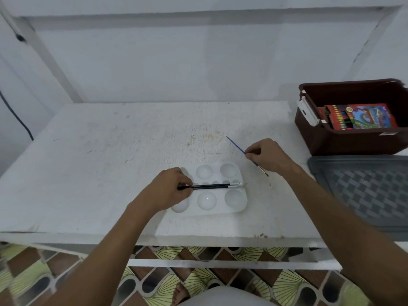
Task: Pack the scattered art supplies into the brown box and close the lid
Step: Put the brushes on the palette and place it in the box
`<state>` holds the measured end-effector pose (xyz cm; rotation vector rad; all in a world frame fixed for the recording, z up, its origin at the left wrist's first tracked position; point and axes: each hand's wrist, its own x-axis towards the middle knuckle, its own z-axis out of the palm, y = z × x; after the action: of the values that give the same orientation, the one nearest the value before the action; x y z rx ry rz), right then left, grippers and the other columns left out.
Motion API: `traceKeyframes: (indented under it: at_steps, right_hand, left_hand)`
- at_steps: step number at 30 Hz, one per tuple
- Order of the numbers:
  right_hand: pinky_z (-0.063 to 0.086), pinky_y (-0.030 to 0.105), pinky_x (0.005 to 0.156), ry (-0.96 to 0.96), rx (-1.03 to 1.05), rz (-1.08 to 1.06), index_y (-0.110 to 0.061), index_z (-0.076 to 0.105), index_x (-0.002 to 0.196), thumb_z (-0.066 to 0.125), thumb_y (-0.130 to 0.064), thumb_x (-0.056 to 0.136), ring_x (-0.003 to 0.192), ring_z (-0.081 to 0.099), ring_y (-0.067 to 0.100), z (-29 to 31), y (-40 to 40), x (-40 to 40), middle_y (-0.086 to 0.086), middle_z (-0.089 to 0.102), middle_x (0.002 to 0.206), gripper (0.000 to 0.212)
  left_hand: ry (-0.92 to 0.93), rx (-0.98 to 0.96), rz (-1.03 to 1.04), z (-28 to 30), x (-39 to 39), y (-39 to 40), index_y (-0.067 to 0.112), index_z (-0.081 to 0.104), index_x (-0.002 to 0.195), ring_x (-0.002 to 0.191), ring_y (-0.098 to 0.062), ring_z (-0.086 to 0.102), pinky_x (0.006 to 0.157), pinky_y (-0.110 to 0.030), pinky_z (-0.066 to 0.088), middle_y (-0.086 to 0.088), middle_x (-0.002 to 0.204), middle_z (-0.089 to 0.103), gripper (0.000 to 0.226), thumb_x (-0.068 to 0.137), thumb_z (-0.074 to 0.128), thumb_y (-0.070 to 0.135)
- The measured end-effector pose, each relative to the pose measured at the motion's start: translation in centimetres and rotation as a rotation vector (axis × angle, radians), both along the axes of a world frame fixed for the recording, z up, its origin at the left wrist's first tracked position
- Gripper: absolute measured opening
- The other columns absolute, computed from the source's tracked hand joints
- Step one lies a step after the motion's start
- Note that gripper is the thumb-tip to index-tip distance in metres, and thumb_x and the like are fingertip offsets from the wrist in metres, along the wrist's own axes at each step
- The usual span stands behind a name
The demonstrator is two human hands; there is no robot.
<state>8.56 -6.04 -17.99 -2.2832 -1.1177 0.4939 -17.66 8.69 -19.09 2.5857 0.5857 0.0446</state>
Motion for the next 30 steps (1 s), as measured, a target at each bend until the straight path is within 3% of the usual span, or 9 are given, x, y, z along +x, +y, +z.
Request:
traceKeyframes:
  at_steps: [4,7,11,17,21,25,30]
  right_hand:
    - [0.038,0.004,0.052,0.057,0.032,0.168,-0.013,0.073,0.098,0.065,-0.017,0.088,0.058,0.056,-0.008,1.9,1.8,-2.5,-0.003,0.07,0.087,0.014]
    - [0.039,0.004,0.062,0.018,-0.023,0.349,-0.015,0.073,0.1,0.063,-0.017,0.089,0.07,0.055,-0.007,2.4,3.3,-4.8,-0.007,0.068,0.093,0.015]
    - [0.037,0.001,0.065,-0.006,-0.086,0.494,-0.014,0.073,0.101,0.061,-0.014,0.089,0.071,0.051,-0.007,1.9,4.5,-7.1,-0.023,0.055,0.079,0.017]
    - [0.036,0.0,0.067,-0.029,-0.119,0.554,-0.016,0.073,0.102,0.06,-0.016,0.09,0.072,0.05,-0.004,1.3,4.2,-8.1,-0.023,0.052,0.077,0.018]
    - [0.037,0.005,0.066,-0.034,-0.128,0.544,-0.016,0.071,0.107,0.06,-0.02,0.091,0.075,0.051,0.0,1.0,3.6,-8.2,-0.013,0.059,0.088,0.02]
    - [0.038,0.012,0.073,0.02,-0.134,0.453,-0.02,0.067,0.114,0.066,-0.031,0.086,0.09,0.056,0.006,0.3,2.1,-7.6,-0.007,0.062,0.105,0.029]
    - [0.034,0.013,0.077,-0.036,-0.16,0.41,-0.021,0.069,0.107,0.068,-0.031,0.084,0.092,0.05,0.006,0.0,0.0,-6.8,-0.009,0.055,0.102,0.025]
  left_hand:
    - [-0.004,-0.017,0.102,0.1,-0.3,0.0,0.018,0.071,0.105,0.086,-0.012,0.057,0.074,-0.019,0.042,0.001,0.098,0.059,0.023,0.084,0.07,0.027]
    - [-0.022,-0.016,0.16,-0.1,-1.0,0.3,0.018,0.07,0.102,0.086,-0.011,0.055,0.07,-0.015,0.037,0.003,0.098,0.057,0.023,0.081,0.073,0.029]
    - [-0.071,0.018,0.227,-0.3,-1.7,0.6,0.019,0.061,0.091,0.082,-0.012,0.05,0.064,-0.011,0.033,0.004,0.092,0.052,0.025,0.076,0.077,0.031]
    - [-0.056,0.085,0.136,-0.5,-1.4,-0.2,0.024,0.054,0.129,0.108,-0.018,0.042,0.09,-0.027,0.034,0.001,0.118,0.047,0.056,0.078,0.072,0.039]
    - [0.001,0.126,0.105,-0.7,-0.7,-0.4,0.026,0.062,0.123,0.108,-0.021,0.045,0.091,-0.034,0.036,0.0,0.118,0.051,0.042,0.083,0.067,0.04]
    - [-0.016,0.113,0.107,-1.0,-0.5,-0.2,0.027,0.068,0.114,0.102,-0.02,0.048,0.087,-0.035,0.038,0.0,0.11,0.054,0.03,0.085,0.065,0.035]
    - [-0.075,0.069,0.093,-1.4,-0.7,-0.1,0.026,0.072,0.102,0.091,-0.019,0.051,0.078,-0.033,0.04,0.002,0.095,0.055,0.018,0.086,0.064,0.029]
